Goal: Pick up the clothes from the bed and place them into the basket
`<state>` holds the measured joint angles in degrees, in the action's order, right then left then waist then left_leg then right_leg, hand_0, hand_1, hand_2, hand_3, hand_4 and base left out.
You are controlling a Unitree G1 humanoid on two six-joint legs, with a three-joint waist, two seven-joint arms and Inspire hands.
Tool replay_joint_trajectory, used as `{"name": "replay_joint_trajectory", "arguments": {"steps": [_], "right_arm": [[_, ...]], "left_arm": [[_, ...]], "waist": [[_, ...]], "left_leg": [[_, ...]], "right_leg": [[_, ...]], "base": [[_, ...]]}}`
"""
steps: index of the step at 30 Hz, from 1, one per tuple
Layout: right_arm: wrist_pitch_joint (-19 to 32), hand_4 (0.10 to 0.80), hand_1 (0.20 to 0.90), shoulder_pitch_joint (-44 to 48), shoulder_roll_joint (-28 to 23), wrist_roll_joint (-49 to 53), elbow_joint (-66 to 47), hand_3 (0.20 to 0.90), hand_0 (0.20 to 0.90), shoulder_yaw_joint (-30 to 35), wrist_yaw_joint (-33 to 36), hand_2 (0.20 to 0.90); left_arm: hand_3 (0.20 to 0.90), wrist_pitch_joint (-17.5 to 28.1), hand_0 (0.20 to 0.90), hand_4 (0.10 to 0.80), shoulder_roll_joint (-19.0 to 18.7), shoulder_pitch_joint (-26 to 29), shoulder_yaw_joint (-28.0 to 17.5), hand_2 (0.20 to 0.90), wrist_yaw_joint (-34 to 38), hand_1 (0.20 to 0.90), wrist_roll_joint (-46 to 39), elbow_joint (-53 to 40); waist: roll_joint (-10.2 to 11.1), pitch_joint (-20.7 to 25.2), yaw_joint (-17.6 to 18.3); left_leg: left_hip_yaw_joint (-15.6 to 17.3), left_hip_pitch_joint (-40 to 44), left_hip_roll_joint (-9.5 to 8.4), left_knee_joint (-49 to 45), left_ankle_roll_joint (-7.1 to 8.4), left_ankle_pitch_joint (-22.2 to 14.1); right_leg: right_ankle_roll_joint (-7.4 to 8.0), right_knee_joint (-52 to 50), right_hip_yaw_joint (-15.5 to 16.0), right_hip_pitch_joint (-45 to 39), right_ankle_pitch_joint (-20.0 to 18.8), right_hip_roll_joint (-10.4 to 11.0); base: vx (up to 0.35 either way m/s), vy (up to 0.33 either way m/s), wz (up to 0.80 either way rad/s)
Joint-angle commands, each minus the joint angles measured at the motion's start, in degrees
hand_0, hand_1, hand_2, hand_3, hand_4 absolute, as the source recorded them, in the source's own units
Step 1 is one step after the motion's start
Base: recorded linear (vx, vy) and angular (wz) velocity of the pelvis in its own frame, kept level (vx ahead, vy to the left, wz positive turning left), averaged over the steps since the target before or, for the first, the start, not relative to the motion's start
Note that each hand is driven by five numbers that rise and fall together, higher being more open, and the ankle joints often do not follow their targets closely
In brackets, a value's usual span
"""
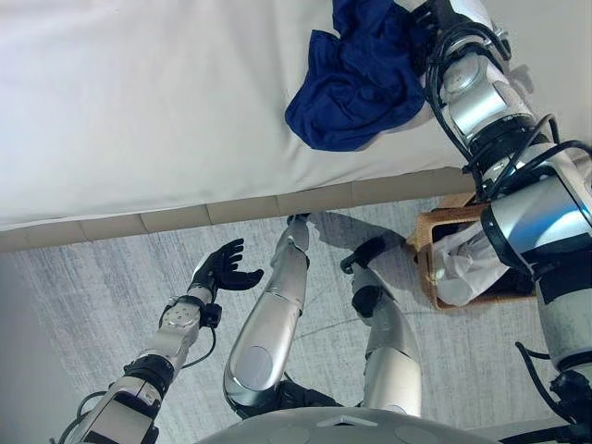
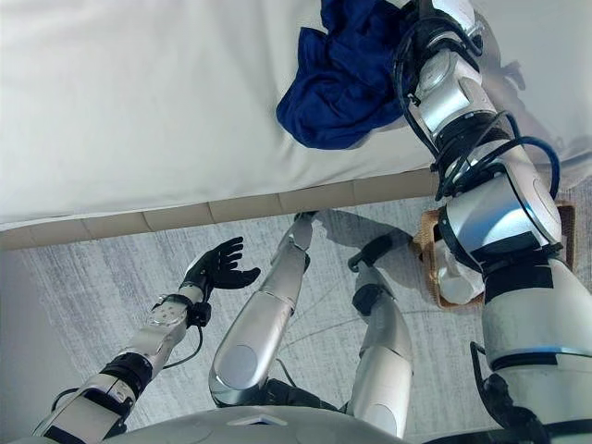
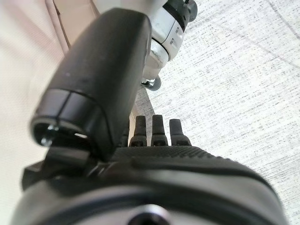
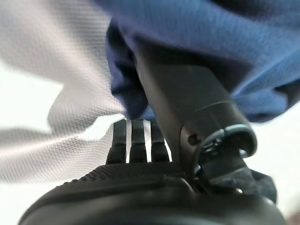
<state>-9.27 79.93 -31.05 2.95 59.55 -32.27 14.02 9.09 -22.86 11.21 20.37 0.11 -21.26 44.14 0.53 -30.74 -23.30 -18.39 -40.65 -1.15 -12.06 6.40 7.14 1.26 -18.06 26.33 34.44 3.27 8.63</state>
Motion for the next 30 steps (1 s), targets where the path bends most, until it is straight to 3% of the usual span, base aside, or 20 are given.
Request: {"name": "replay_joint_trajectory", "arguments": {"steps": [1,3,4,7,14,22,30], "right_arm": [[11.09,0.100,0.300,-6.96,4.24,1.90,-13.25,0.200,0.300,2.15,10.41,0.300],[11.77,0.100,0.300,-8.74,1.73,1.72,-20.19,0.200,0.300,6.07,13.86,0.300],[12.44,0.100,0.300,-9.07,0.38,1.39,-22.75,0.200,0.300,7.87,16.36,0.300],[10.12,0.100,0.300,-11.12,-4.09,1.56,-29.78,0.200,0.300,12.65,18.95,0.300],[5.03,0.100,0.300,-16.70,-12.57,1.80,-39.19,0.200,0.300,17.37,18.54,0.300],[4.72,0.100,0.300,-18.41,-19.25,0.67,-39.59,0.200,0.300,17.64,15.33,0.300],[3.79,0.100,0.300,-16.70,-26.15,2.05,-36.70,0.200,0.300,17.13,12.76,0.300]], "left_arm": [[0.900,1.79,0.900,0.800,-0.42,-6.30,1.08,0.900,2.27,0.900,2.15,3.05],[0.900,1.33,0.900,0.800,-0.38,-6.55,0.10,0.900,3.08,0.900,2.98,4.74],[0.900,1.16,0.900,0.800,-0.51,-5.91,-0.20,0.900,2.95,0.900,3.53,5.70],[0.900,-1.27,0.900,0.800,-1.03,-5.22,-1.54,0.900,2.09,0.900,6.09,7.57],[0.900,-5.18,0.900,0.800,-0.34,-5.41,-0.84,0.900,-0.59,0.900,10.84,10.58],[0.900,-7.76,0.900,0.800,3.11,-5.60,1.22,0.900,-1.42,0.900,15.12,14.90],[0.900,-8.64,0.900,0.800,3.39,-6.06,0.86,0.900,-3.39,0.900,19.36,20.23]], "waist": [[2.10,0.94,0.13],[3.74,0.94,1.73],[4.21,0.94,2.45],[4.98,0.94,4.21],[5.14,11.58,11.03],[4.32,20.48,16.19],[4.93,24.43,18.20]], "left_leg": [[5.53,5.95,-0.88,0.08,-5.55,-5.81],[6.94,10.51,-0.32,0.14,-5.64,-7.31],[7.85,11.85,-0.16,0.70,-5.89,-6.04],[10.44,21.32,0.46,3.14,-5.87,-7.15],[15.83,35.48,1.54,11.61,-5.47,-7.45],[19.77,42.72,1.01,14.44,-5.60,-8.26],[20.71,45.67,0.89,14.97,-5.23,-9.10]], "right_leg": [[4.93,-1.16,-4.45,-7.74,-0.16,1.47],[4.99,0.82,-5.86,-11.76,-0.55,0.50],[4.56,2.56,-5.90,-13.09,-2.23,0.24],[4.71,6.18,-8.17,-21.40,-2.35,-0.57],[4.31,14.45,-11.90,-31.33,-3.90,-2.54],[3.78,18.90,-15.29,-36.23,-5.14,-3.57],[3.16,20.13,-16.95,-38.82,-4.60,-4.32]], "base": [[0.049,-0.149,-0.25],[0.033,-0.098,-0.26],[0.003,-0.055,-0.21],[0.119,-0.113,-0.31],[0.109,-0.025,-0.35],[0.051,0.014,-0.42],[0.012,-0.045,-0.23]]}}
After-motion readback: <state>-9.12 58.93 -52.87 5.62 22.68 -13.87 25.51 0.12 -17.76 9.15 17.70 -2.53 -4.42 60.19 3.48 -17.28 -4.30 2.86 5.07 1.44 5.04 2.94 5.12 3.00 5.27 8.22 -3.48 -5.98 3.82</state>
